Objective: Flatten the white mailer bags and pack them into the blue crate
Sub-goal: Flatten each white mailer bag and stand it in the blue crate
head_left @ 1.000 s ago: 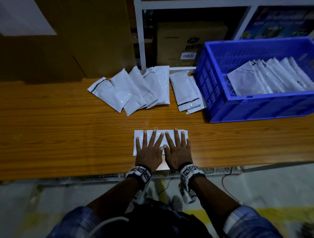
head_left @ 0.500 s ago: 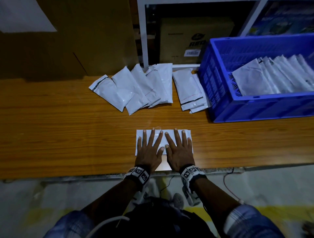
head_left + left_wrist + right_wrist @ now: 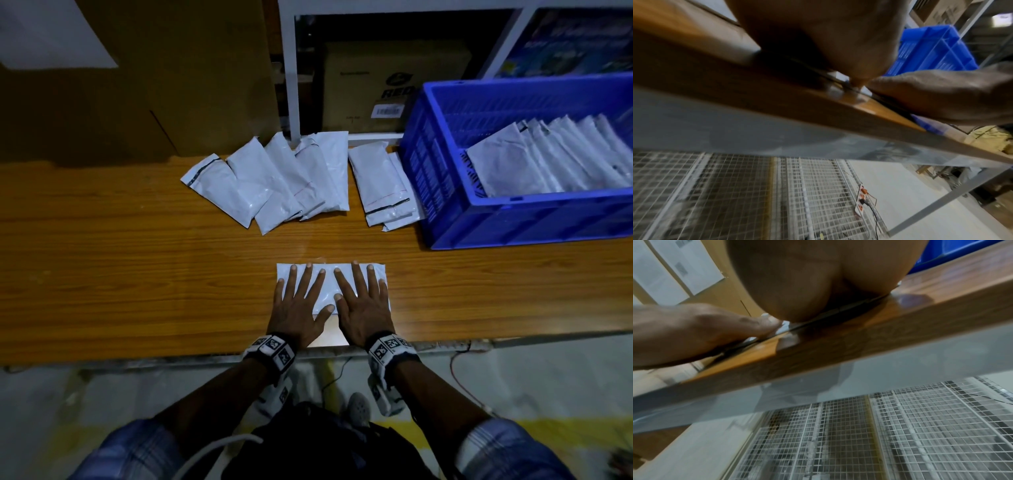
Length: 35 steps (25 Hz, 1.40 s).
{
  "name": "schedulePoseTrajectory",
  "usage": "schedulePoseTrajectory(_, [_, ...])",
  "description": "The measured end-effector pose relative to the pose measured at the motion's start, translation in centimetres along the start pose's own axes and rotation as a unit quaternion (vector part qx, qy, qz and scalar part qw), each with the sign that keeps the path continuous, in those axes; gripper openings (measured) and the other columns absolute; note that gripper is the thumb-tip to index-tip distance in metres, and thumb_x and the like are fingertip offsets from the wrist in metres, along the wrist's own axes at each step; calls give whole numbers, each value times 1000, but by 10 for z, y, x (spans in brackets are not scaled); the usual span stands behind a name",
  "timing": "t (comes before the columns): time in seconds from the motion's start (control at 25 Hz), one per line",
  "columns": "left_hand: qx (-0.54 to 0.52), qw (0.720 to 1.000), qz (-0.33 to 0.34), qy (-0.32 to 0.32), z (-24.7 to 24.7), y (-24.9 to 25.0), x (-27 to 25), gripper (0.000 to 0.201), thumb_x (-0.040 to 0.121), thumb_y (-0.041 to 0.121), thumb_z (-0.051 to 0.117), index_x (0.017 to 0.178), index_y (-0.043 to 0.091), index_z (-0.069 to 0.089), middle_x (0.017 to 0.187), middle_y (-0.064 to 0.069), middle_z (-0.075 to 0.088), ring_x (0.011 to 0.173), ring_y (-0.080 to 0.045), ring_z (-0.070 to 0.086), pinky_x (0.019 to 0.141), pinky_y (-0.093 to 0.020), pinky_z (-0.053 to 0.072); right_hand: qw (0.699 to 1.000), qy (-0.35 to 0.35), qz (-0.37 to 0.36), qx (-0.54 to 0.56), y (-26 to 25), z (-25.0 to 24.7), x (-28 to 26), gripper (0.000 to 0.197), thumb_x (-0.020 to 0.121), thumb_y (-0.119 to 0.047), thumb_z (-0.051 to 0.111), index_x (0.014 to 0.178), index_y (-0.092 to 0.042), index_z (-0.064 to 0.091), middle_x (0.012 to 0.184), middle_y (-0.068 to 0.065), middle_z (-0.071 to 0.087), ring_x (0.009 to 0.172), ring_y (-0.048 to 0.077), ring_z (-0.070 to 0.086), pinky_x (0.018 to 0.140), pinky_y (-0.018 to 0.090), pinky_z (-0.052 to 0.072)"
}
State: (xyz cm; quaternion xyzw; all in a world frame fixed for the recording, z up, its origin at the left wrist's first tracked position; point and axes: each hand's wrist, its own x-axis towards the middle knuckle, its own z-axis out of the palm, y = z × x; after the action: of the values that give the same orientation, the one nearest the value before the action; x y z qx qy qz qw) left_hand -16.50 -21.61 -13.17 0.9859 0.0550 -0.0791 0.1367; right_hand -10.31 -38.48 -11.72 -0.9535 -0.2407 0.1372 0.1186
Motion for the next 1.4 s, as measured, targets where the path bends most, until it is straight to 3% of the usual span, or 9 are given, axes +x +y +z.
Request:
schedulePoseTrajectory(0.16, [33, 998, 49, -34, -13, -10, 1, 86, 91, 75, 29, 159, 35, -6, 164, 6, -22, 150, -21, -26, 119, -49, -15, 1000, -22, 2, 7, 0, -7, -1, 56, 102, -48, 10, 154, -40, -10, 159, -5, -30, 145, 21, -32, 118, 47, -15])
schedulePoseTrajectory(0.4, [87, 992, 68, -55, -31, -5, 3, 70, 100, 66, 24, 159, 35, 3, 167, 8, -2, 155, -19, -2, 122, -46, -6, 995, -90, -12, 40, 4, -19, -1, 64, 97, -64, 16, 150, -49, -17, 155, -9, -37, 141, 23, -38, 116, 48, -18])
schedulePoseTrajectory(0.56, [95, 990, 65, -86, -51, -1, 11, 66, 102, 62, 20, 160, 34, 3, 167, 6, 5, 154, -20, 5, 124, -47, 5, 991, -129, -43, 12, 6, -37, -2, 85, 87, -51, 43, 148, -51, -16, 160, -7, -27, 145, 31, -29, 117, 53, -10])
schedulePoseTrajectory(0.72, [79, 990, 54, -102, -67, 1, 16, 68, 100, 65, 19, 160, 33, 6, 167, 3, 11, 153, -23, 11, 123, -49, 7, 993, -100, -58, -38, 3, -45, 9, 84, 94, -37, 50, 152, -46, -10, 165, -4, -7, 150, 36, -8, 118, 54, 2])
schedulePoseTrajectory(0.8, [59, 993, 39, -95, -73, 1, 14, 76, 96, 71, 27, 159, 34, 7, 167, 3, 11, 153, -23, 11, 123, -51, 8, 991, -97, -70, -61, -1, -53, 15, 85, 94, -36, 54, 154, -42, -6, 165, -2, -4, 150, 34, -8, 119, 53, -1])
schedulePoseTrajectory(0.88, [53, 994, 18, -98, -77, 1, 15, 74, 99, 58, 40, 160, 32, 6, 167, 3, 11, 153, -24, 12, 122, -51, 10, 989, -100, -90, -66, -5, -67, 22, 85, 95, -32, 56, 155, -40, -4, 165, -1, -3, 151, 31, -9, 119, 52, -2])
schedulePoseTrajectory(1.04, [18, 999, -9, -32, -94, 7, 21, 79, 94, 14, 54, 159, 29, 12, 165, 0, 20, 151, -24, 19, 122, -47, 16, 982, -87, -123, -115, -21, -103, 35, 77, 100, -18, 46, 155, -39, -3, 165, 1, -2, 151, 31, -7, 120, 52, 0])
schedulePoseTrajectory(1.2, [0, 999, 5, 46, -130, 3, 42, 82, 91, 11, 57, 159, 30, 15, 165, 3, 20, 152, -19, 17, 124, -45, 11, 980, -37, -113, -159, -42, -144, 44, 74, 100, -9, 35, 156, -37, -4, 165, 1, 2, 151, 30, -2, 121, 52, 4])
schedulePoseTrajectory(1.4, [17, 990, 64, 127, -194, 0, 78, 85, 89, 8, 57, 159, 29, 15, 166, 3, 18, 153, -18, 14, 124, -44, 9, 972, 52, -95, -209, -64, -207, 57, 71, 101, -14, 33, 156, -35, -7, 165, 3, 2, 151, 32, 1, 120, 53, 8])
